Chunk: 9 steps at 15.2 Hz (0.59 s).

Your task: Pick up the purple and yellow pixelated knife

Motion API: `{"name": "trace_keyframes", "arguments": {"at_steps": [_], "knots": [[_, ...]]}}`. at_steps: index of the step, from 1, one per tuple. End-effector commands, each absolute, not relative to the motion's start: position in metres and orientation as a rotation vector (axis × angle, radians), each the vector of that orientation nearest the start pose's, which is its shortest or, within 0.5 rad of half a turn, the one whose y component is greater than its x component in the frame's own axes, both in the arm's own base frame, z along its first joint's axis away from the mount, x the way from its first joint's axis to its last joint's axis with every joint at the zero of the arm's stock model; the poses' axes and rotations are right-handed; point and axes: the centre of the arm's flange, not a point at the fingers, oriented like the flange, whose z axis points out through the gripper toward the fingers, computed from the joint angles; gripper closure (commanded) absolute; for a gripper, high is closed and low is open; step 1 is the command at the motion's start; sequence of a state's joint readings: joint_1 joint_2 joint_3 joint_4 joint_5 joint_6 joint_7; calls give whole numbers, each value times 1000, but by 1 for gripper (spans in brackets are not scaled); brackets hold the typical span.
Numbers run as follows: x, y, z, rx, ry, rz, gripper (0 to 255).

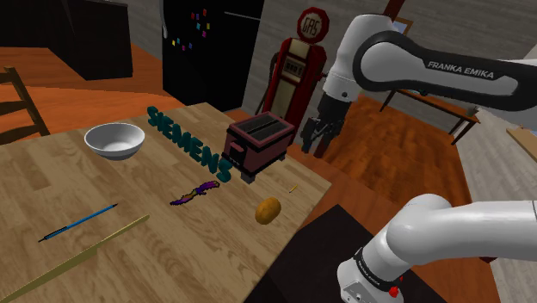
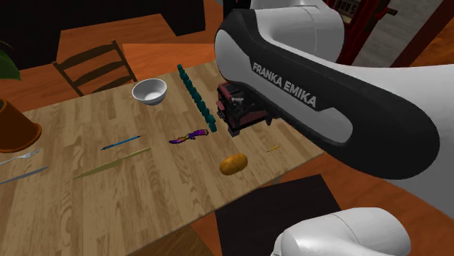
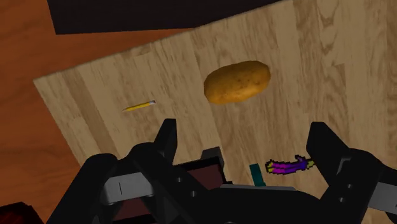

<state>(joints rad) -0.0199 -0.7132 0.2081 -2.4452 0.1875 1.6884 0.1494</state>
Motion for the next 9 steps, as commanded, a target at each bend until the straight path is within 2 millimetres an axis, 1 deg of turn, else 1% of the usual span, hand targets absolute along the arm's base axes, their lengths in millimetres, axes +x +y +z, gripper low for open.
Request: {"name": "trace_keyframes", "arguments": {"at_steps": [1,5,9], "knots": [[331,109,513,-3095,163,84,0],[348,146,479,-3084,346,75,0],[368,180,445,-3063,529,65,0]]}}
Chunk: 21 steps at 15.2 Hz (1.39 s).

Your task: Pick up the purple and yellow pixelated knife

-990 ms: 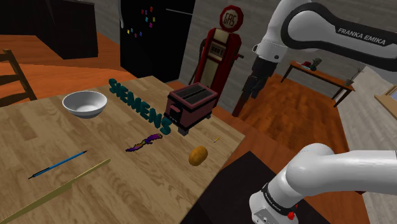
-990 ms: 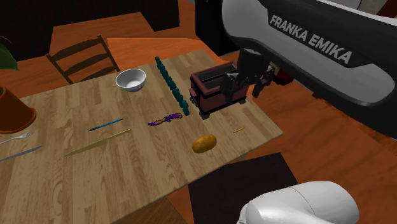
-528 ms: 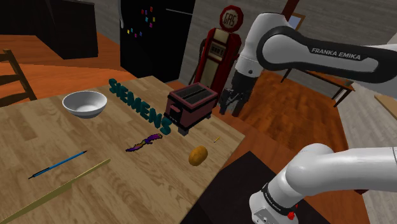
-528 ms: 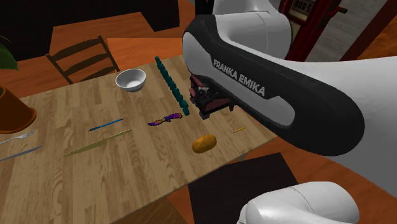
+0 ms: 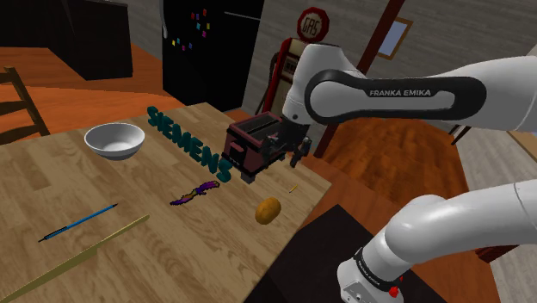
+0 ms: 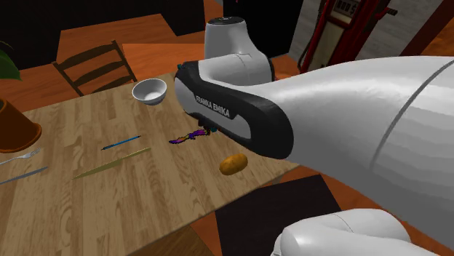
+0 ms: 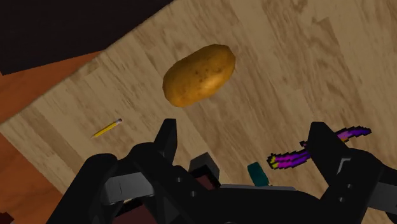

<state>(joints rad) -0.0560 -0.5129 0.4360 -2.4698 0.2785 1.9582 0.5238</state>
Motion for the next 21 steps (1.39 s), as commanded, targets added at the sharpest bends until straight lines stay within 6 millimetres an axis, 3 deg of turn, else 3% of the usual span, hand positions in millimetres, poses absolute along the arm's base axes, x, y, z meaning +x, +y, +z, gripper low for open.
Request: {"name": "trace_keyframes", "arguments": {"at_steps": [1,11,21], "knots": [[374,188,437,-3056,574,62,0],[444,258,351,-2948,1022,36,0],[532,302,264,-2776,1450,9,0]]}}
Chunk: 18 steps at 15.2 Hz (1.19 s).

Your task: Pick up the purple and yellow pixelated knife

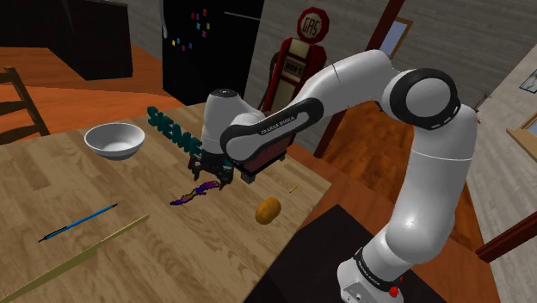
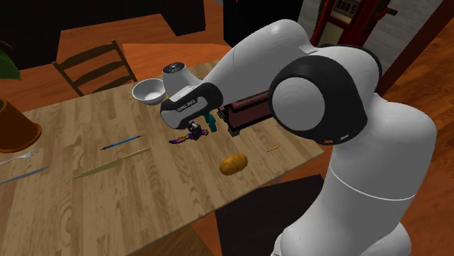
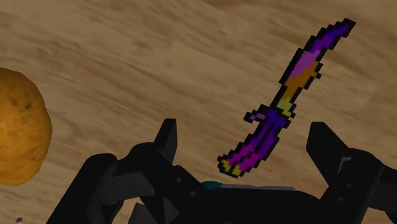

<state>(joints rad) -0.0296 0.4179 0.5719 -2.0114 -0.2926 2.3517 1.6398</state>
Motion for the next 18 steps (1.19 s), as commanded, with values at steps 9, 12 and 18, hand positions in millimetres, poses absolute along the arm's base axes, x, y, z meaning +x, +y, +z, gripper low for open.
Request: {"name": "trace_keyframes", "arguments": {"at_steps": [9,12,18], "knots": [[568,311,206,-2696,1604,-1,0],[568,311,192,-2696,1604,-1,0],[567,310,192,-2696,1604,-1,255]]}}
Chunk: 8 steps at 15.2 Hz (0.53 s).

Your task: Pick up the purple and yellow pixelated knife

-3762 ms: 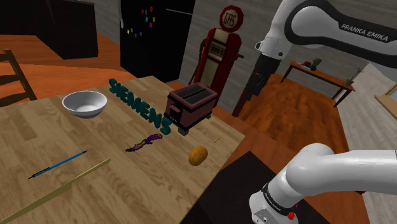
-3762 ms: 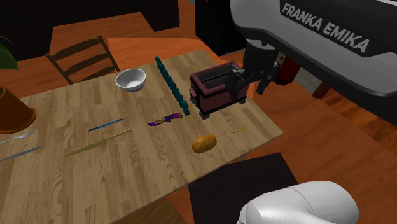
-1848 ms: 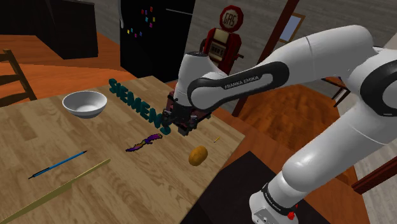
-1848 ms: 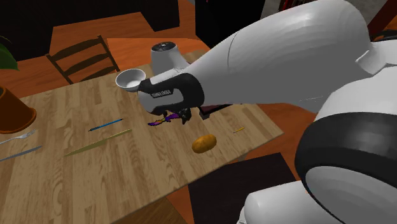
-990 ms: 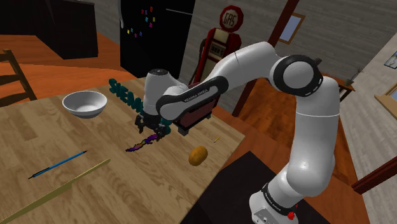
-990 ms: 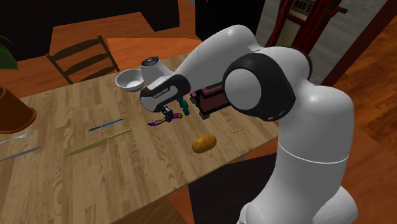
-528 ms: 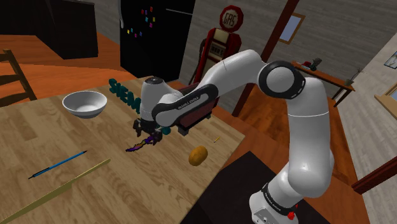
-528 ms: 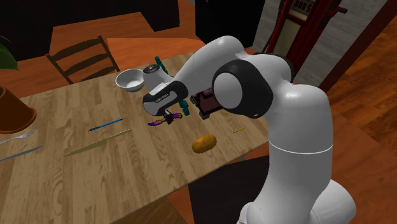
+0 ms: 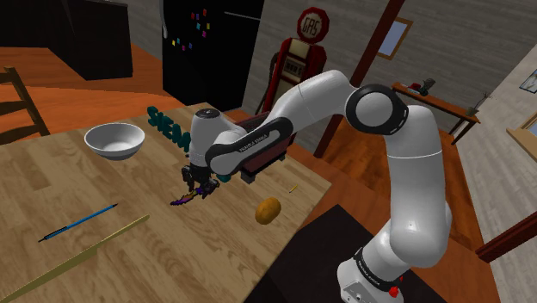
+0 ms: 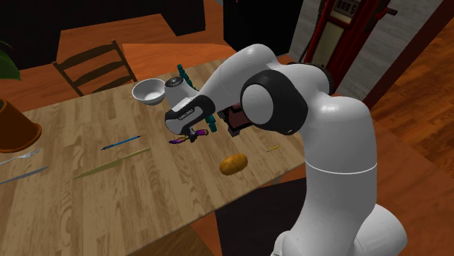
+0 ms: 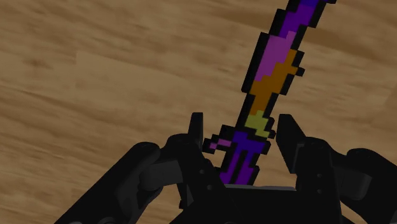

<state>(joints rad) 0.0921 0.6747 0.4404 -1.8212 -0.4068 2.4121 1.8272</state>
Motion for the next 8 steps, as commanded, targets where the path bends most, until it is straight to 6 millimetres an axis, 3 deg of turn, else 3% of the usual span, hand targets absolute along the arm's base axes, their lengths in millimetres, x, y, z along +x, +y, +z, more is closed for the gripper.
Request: {"name": "trace_keyframes", "arguments": {"at_steps": [1,5,8], "knots": [[567,310,192,-2696,1604,-1,255],[568,311,192,-2696,1604,-1,255],[568,311,208,-2696,1604,-1,255]]}}
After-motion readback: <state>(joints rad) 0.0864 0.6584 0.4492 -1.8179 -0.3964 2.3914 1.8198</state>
